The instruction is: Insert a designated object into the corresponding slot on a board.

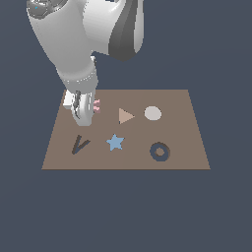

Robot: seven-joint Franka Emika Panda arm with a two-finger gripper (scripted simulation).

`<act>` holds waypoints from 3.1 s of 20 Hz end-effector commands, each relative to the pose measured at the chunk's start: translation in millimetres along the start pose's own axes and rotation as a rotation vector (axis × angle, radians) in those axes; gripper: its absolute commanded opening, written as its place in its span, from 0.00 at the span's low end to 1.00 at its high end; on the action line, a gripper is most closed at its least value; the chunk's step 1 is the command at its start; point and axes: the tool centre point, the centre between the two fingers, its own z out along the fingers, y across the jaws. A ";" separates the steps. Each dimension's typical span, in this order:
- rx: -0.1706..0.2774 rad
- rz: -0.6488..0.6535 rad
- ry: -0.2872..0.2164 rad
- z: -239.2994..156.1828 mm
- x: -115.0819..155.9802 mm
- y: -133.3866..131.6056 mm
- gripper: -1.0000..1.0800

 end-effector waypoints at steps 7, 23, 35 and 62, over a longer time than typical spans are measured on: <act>0.000 0.000 0.000 -4.7 0.0 -0.3 0.00; -0.001 -0.163 0.000 -4.1 15.0 -17.4 0.00; 0.000 -0.549 0.001 -6.8 37.1 -67.1 0.00; 0.000 -1.059 0.000 -9.3 29.1 -139.4 0.00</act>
